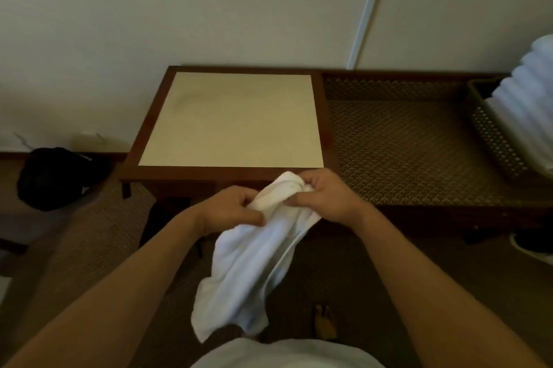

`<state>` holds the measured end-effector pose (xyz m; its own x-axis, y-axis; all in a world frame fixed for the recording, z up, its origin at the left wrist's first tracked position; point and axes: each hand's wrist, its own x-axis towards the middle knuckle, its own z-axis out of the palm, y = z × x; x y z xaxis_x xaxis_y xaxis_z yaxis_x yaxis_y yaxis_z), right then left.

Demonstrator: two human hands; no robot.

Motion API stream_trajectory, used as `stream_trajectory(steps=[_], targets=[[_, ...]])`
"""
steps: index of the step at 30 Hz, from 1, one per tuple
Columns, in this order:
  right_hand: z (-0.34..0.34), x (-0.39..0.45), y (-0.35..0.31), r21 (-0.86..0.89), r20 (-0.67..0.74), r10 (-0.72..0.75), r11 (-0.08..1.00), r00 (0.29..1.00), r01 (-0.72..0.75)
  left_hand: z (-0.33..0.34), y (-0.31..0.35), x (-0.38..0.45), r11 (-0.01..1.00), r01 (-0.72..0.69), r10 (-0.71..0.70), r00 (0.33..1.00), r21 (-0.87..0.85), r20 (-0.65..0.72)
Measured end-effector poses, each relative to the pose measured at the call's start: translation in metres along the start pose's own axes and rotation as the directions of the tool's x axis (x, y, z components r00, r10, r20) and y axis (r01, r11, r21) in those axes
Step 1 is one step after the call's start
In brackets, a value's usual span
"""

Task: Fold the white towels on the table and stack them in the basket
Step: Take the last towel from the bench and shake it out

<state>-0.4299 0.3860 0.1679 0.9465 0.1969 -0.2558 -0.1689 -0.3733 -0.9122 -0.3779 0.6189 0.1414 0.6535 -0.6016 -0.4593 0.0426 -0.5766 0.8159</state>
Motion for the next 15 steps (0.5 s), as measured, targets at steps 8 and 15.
stream_trajectory(steps=[8, 15], targets=[[-0.077, -0.028, 0.025, 0.035, -0.367, 0.139, 0.990, 0.920, -0.136, 0.023, -0.067, 0.019, 0.953, 0.150, -0.092, 0.971, 0.264, -0.221], [-0.016, -0.009, 0.039, -0.499, 0.137, 0.084, 0.867, 0.987, -0.005, 0.045, 0.040, 0.029, 0.907, -0.302, 0.308, 0.951, 0.294, 0.025]])
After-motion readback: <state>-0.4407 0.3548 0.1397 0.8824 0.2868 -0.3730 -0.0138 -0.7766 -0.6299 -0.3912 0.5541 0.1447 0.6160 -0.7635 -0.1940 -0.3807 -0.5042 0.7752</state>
